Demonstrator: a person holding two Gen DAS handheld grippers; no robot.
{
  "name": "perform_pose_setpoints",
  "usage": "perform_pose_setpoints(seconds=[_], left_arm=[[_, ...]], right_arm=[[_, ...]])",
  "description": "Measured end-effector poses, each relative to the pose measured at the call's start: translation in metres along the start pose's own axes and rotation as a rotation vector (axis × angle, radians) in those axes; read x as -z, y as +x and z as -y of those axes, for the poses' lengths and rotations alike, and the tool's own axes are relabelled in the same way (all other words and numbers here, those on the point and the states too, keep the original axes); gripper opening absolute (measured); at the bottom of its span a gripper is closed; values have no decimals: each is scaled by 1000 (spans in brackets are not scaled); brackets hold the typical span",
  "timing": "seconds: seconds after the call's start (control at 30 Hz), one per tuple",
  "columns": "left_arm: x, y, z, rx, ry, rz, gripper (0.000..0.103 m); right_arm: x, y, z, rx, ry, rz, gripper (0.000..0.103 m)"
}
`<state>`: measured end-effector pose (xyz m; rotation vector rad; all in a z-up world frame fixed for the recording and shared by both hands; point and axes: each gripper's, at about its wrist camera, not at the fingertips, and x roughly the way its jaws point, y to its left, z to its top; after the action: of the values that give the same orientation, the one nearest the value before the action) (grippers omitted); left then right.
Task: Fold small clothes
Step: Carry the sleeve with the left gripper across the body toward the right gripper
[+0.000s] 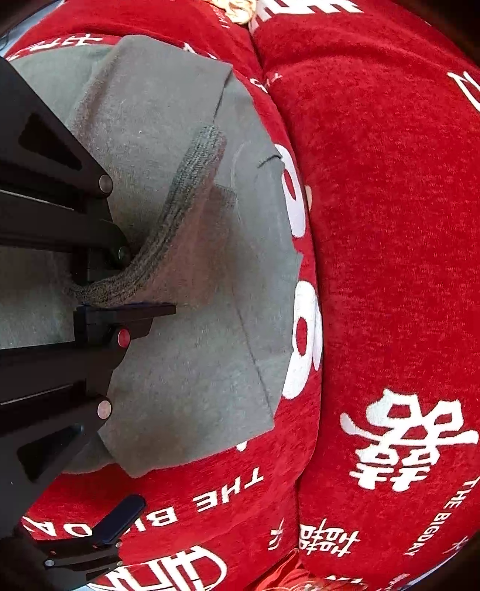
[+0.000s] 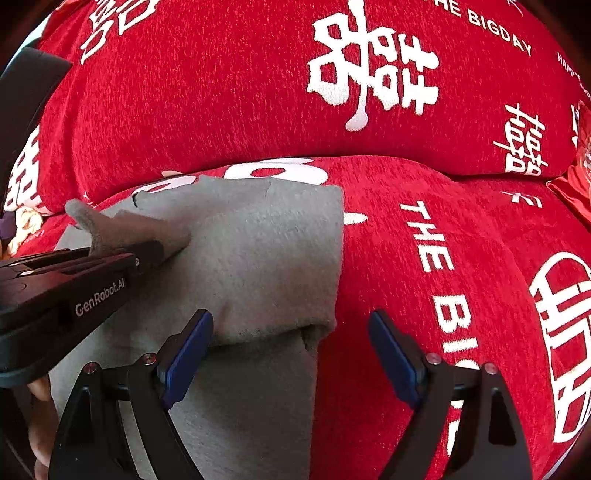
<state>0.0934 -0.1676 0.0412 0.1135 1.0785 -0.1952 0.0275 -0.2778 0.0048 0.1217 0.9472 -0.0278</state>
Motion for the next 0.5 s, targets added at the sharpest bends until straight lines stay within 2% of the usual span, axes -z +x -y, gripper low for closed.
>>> perform_pose_setpoints(seconds=[0.33, 0.5], left_arm=[[4, 12, 6, 17, 36, -33, 7], [5, 16, -2, 89, 9, -63, 8]], right_arm=[[7, 0, 4, 12, -12, -5, 88], [10, 0, 5, 8, -14, -8, 88]])
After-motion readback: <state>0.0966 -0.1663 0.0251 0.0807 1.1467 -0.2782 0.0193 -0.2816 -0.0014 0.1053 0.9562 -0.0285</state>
